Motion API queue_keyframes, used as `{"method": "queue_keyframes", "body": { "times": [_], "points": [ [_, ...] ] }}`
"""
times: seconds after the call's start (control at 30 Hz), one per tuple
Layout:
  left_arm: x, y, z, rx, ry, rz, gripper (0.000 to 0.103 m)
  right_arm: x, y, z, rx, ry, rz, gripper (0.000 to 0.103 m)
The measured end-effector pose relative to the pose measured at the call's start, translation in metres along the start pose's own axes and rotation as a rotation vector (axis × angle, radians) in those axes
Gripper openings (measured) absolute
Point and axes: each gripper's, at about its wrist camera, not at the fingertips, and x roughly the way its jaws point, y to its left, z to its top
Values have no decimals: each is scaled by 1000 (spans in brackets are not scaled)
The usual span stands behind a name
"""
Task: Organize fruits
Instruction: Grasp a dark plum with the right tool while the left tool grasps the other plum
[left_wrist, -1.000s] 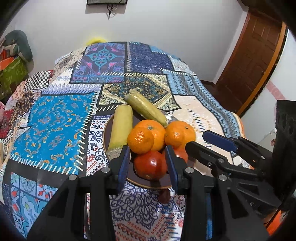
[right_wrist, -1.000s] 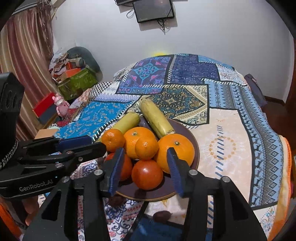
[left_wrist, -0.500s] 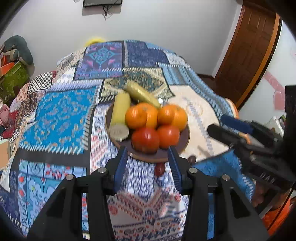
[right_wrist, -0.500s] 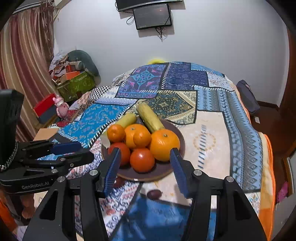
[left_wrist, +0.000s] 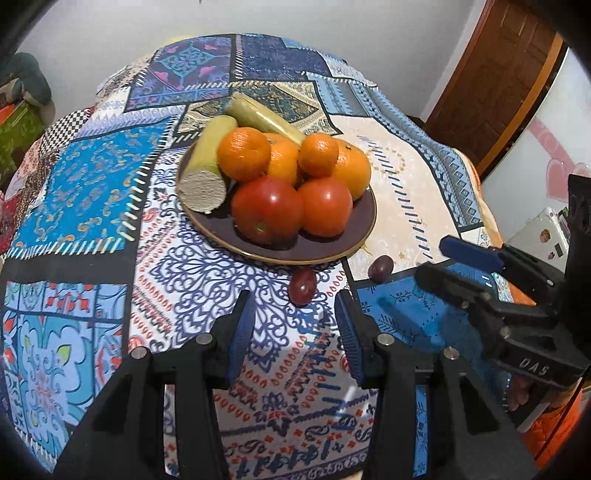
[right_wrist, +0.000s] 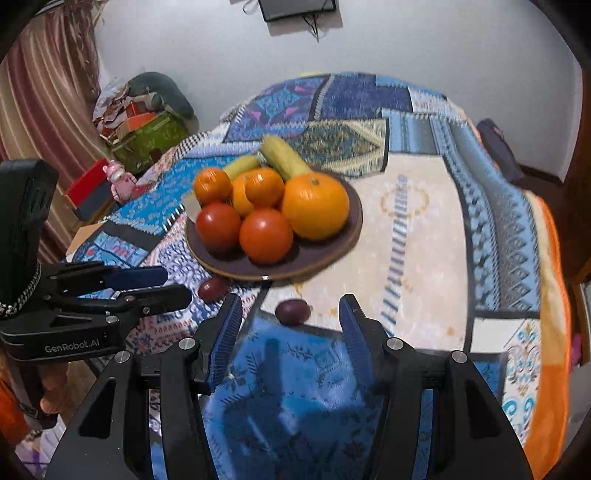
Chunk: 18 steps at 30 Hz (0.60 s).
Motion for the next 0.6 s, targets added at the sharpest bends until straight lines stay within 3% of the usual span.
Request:
{"method": "queue_keyframes", "body": {
  "times": [0.1,0.27,0.5,0.6],
  "points": [
    [9,-4,3,15,15,1,45,9,-1,-2,5,26,9,51],
    [23,-7,6,39,33,11,38,25,1,-5,-10,75,10,35],
    [34,-7,11,34,47,-7,34,31,3,-6,-8,81,17,33],
    [36,-9,10,41,47,-4,28,34,5,-5,-22,84,6,26]
  ]
}}
